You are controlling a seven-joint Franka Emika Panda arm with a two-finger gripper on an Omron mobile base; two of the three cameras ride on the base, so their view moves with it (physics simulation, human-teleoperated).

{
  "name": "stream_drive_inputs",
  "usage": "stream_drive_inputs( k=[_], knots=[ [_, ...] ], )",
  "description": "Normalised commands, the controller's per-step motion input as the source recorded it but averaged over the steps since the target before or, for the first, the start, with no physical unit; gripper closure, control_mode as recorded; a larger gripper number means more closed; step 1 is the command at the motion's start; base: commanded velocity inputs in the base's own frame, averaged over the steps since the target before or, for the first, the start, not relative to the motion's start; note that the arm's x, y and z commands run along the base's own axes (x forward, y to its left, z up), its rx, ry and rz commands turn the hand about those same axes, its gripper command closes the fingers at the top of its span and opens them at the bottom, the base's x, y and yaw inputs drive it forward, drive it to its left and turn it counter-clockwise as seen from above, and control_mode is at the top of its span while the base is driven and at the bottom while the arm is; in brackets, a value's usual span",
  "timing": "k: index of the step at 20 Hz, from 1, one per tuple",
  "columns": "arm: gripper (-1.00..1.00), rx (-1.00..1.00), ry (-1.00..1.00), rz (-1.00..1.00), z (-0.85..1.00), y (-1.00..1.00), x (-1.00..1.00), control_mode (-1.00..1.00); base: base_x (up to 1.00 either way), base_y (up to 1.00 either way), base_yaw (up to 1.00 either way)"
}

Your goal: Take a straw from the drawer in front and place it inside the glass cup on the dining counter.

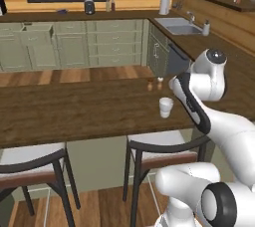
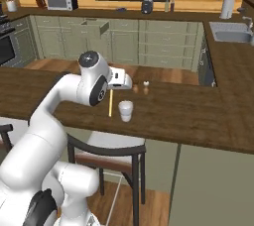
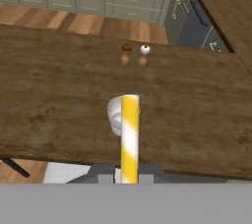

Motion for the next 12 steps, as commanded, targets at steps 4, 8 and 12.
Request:
stream_drive_inputs(
  k=[4,8,12],
  knots=[
    [1.0,0.0,0.0,0.0,0.0,0.0,0.0,1.0,0.92,-0.17,0.18],
    [1.0,0.25,-0.03,0.21,0.39,-0.35,0.08,-1.0,0.16,-0.05,0.05],
    [1.0,0.39,-0.16,0.35,0.39,-0.72,0.0,-1.0,0.0,0.0,0.0]
  ],
)
